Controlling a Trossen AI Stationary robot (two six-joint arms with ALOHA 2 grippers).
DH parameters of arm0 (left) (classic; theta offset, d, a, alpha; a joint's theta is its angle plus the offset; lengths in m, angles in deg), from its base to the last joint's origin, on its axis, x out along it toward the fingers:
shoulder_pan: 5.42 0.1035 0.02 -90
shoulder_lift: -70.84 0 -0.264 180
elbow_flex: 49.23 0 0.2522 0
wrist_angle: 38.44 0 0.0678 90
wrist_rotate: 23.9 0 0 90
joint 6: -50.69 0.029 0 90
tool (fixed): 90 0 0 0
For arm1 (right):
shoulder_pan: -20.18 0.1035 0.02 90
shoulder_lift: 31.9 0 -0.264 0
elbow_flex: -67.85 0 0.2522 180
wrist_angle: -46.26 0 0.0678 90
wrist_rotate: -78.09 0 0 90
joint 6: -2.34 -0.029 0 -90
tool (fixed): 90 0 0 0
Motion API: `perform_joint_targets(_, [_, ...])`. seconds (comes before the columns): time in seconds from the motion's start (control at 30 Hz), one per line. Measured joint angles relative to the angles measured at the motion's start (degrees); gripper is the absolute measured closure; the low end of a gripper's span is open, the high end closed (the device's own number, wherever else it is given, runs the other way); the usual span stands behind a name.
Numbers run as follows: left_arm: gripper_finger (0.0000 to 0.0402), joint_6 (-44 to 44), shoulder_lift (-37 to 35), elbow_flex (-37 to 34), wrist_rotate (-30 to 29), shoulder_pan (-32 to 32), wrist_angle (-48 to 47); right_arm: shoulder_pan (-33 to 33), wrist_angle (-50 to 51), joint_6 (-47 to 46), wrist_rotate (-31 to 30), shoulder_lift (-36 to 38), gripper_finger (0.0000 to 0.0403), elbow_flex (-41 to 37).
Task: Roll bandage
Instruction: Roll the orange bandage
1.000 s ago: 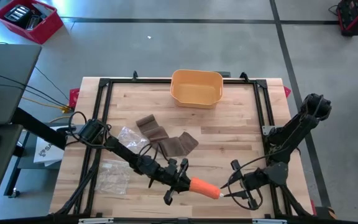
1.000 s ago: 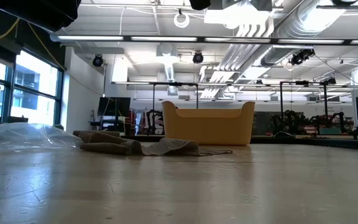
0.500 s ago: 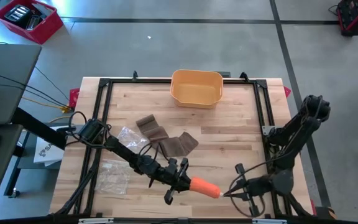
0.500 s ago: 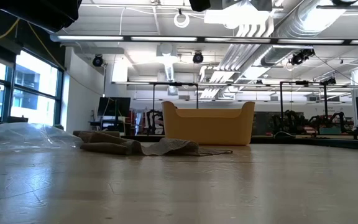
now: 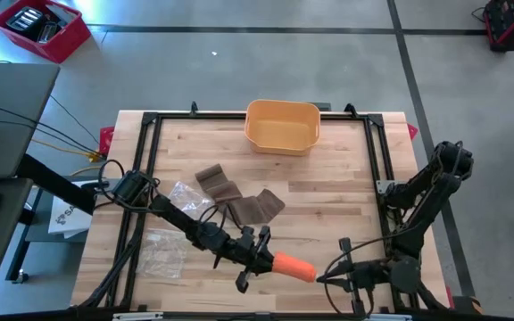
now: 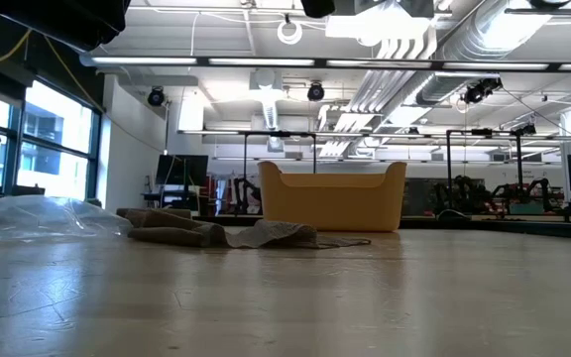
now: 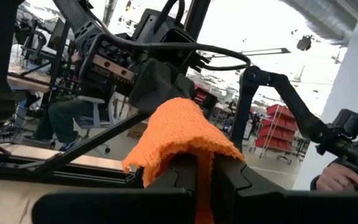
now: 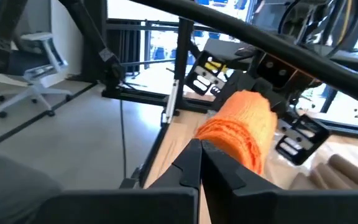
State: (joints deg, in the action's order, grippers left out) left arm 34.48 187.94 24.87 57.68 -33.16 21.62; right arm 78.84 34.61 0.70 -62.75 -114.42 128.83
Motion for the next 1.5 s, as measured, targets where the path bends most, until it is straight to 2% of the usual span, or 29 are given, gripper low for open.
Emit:
perform_joint_targets(0.2, [0.0391, -0.02, 0.00, 0.02, -0.13, 0.00, -0.16, 2.53, -1.03, 3.43, -4.34, 0.95, 0.0403, 0.02])
perform_joint_targets(0.37, [0.0391, 0.24, 0.00, 0.02, -1.09, 0.04, -0.08, 6.57, -0.49, 2.78, -7.75, 1.58, 0.0403, 0.02])
perform_joint_targets(0.5, [0.0391, 0.40, 0.00, 0.03, -1.11, 0.04, 0.83, 7.26, 4.38, -4.94, -7.58, 1.62, 0.0403, -0.01])
perform_joint_targets(0.63, [0.0391, 1.33, 0.00, 0.04, -1.11, 0.04, 1.35, 4.99, 8.01, -11.73, -9.66, 1.04, 0.0403, -0.09])
perform_joint_targets(0.93, [0.0391, 1.88, 0.00, 0.04, -1.24, 0.15, 1.09, 3.68, 6.68, -8.91, -9.06, 1.06, 0.0403, -0.09])
perform_joint_targets(1.1, [0.0391, 2.01, 0.00, 0.04, -1.33, 0.71, 1.04, 6.84, 6.80, -8.40, -13.03, 2.06, 0.0403, -0.07])
perform_joint_targets(1.27, [0.0391, 1.89, 0.00, 0.04, -1.33, 1.29, 1.06, 7.49, 7.05, -10.06, -13.00, 2.36, 0.0403, -0.07])
perform_joint_targets(1.5, [0.0391, 1.46, 0.00, 0.07, -1.53, 1.31, 1.09, 2.32, 7.62, -11.37, -8.54, 1.99, 0.0403, -0.06])
